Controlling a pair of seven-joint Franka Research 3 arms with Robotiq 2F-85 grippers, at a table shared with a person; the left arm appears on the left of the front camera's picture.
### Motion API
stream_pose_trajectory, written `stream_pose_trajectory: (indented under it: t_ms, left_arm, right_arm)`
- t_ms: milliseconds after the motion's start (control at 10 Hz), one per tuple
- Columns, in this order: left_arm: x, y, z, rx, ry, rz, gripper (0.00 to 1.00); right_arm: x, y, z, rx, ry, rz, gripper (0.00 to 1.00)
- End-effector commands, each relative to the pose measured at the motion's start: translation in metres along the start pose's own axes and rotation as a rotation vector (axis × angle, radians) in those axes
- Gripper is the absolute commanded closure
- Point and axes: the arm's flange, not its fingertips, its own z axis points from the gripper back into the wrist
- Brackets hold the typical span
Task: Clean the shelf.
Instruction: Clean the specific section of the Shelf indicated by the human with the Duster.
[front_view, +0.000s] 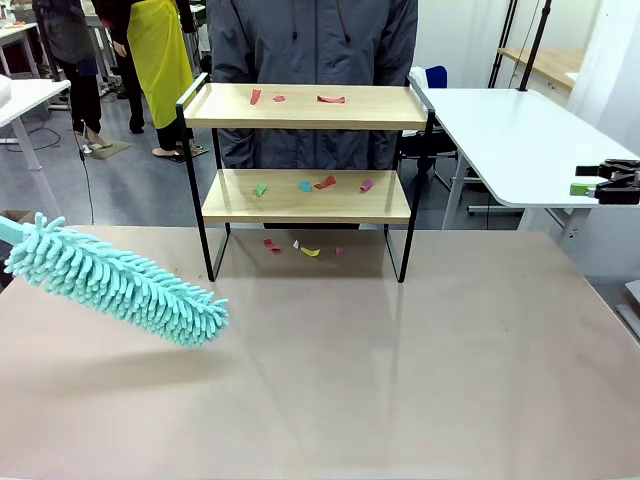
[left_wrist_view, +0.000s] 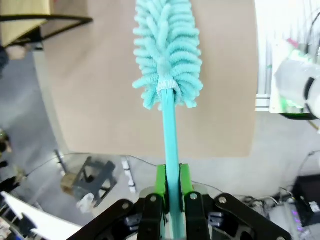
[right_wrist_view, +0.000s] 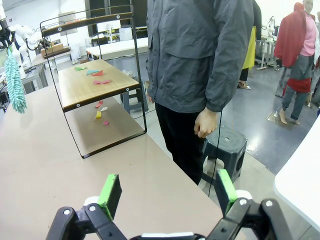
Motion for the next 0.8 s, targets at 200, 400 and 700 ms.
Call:
stream_pose_trajectory:
  t_ms: [200,400,700]
  left_arm:
    - [0.0018,-0.0027,0.0019,0.015,-0.007,-0.012,0.87]
    - [0.0018,-0.0027,0.0019,0.015,-0.007,-0.012,0.87]
    - [0.0018,-0.0027,0.0019,0.015,-0.007,-0.012,0.87]
  right_arm:
    - [0.0019,0.0002,-0.0007,0.001,-0.001,0.013,0.00]
    - [0.0019,0.0002,-0.0007,0.001,-0.001,0.013,0.00]
    - [0.0019,0.0002,-0.0007,0.001,-0.001,0.013,0.00]
